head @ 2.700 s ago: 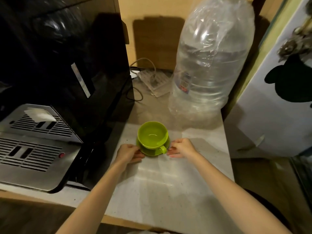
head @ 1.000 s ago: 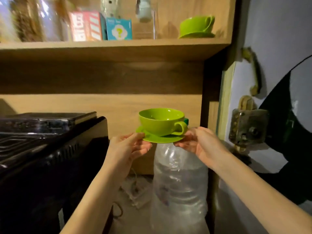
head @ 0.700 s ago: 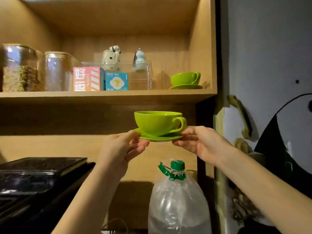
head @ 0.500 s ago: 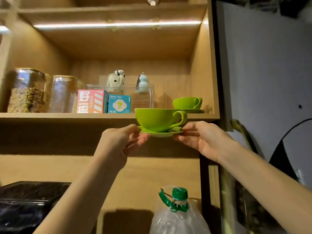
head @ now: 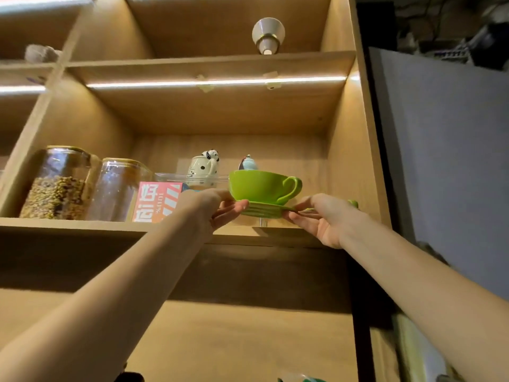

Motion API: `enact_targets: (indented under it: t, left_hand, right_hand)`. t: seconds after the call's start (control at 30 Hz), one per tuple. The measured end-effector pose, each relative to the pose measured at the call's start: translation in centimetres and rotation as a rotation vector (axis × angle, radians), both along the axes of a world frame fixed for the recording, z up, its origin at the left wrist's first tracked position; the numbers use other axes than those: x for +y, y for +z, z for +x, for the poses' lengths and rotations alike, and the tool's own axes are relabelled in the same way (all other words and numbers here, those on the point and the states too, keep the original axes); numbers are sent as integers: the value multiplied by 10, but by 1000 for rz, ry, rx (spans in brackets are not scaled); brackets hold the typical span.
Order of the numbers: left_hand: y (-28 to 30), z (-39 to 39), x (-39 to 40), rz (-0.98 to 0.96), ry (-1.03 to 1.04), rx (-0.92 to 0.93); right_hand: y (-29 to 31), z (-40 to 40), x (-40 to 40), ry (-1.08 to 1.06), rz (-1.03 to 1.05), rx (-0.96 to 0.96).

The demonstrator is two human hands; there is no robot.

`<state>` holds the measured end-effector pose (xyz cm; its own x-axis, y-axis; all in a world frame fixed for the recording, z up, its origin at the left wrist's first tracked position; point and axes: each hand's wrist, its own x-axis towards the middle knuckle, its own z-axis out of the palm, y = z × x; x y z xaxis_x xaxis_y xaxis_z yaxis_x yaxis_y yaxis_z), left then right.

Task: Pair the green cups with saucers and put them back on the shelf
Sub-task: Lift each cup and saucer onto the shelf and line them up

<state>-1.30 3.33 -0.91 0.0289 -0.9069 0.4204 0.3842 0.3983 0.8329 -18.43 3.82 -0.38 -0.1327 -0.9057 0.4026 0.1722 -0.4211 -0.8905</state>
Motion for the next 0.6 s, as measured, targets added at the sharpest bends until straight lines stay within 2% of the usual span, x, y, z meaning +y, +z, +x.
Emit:
enact_targets:
  t: [0.6]
  left_hand:
    - [-7, -9, -62, 12, 46, 9]
  right_hand:
    - [12, 0, -73, -159, 65, 54]
